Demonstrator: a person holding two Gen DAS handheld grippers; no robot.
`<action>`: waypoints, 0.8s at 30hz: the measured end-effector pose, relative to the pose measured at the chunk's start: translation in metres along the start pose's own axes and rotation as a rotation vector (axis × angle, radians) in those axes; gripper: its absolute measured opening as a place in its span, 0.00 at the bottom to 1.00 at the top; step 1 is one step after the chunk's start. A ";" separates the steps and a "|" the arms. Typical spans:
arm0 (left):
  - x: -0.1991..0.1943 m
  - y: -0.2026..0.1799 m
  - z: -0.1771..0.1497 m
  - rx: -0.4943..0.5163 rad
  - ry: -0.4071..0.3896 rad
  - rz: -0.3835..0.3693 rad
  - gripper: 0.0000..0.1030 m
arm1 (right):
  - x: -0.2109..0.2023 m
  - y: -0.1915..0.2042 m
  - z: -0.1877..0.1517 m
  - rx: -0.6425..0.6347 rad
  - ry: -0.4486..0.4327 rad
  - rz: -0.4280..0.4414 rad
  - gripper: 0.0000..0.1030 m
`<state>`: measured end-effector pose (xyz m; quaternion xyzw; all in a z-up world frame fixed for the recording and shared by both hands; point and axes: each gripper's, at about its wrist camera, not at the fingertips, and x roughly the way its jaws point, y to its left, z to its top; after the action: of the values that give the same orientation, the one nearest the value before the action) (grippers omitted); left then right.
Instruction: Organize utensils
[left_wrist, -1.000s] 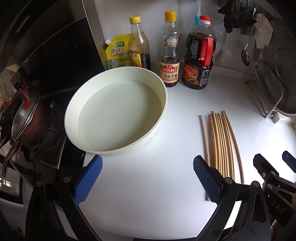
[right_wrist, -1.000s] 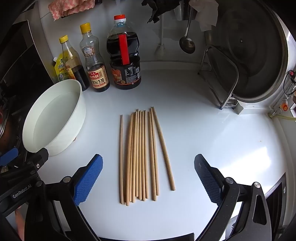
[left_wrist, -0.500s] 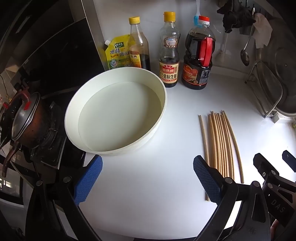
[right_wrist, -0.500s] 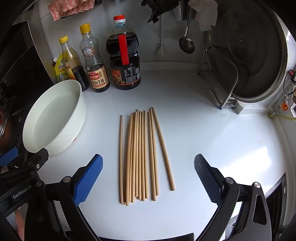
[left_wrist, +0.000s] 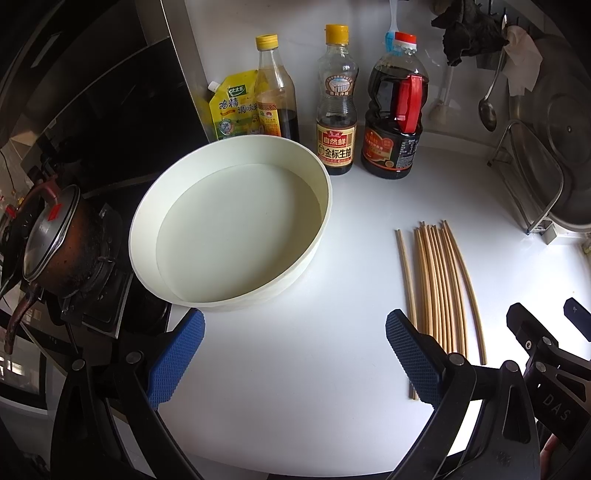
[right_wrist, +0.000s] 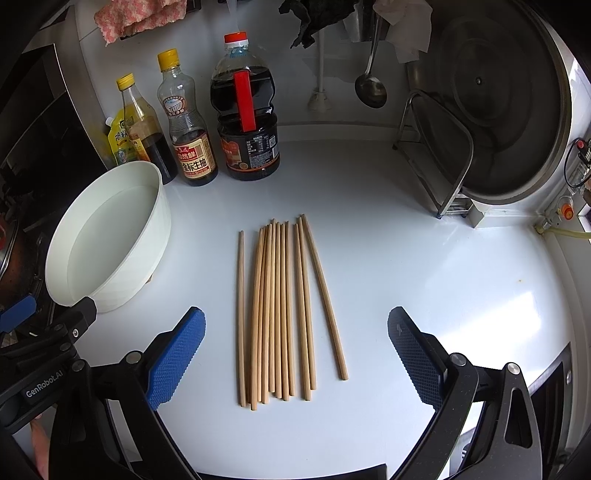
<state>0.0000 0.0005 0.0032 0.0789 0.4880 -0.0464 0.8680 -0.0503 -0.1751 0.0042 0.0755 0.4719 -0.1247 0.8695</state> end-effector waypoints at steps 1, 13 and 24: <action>0.000 0.000 0.000 0.000 0.000 0.000 0.94 | 0.001 0.000 -0.001 0.000 0.000 0.000 0.92; 0.000 0.000 0.000 0.000 -0.001 0.001 0.94 | 0.001 0.000 -0.002 0.001 -0.002 0.001 0.92; 0.000 0.000 0.000 -0.001 -0.002 0.001 0.94 | 0.001 -0.001 -0.003 0.001 -0.001 0.002 0.92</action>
<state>-0.0005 0.0003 0.0032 0.0788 0.4872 -0.0461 0.8685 -0.0523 -0.1753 0.0021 0.0763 0.4713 -0.1242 0.8698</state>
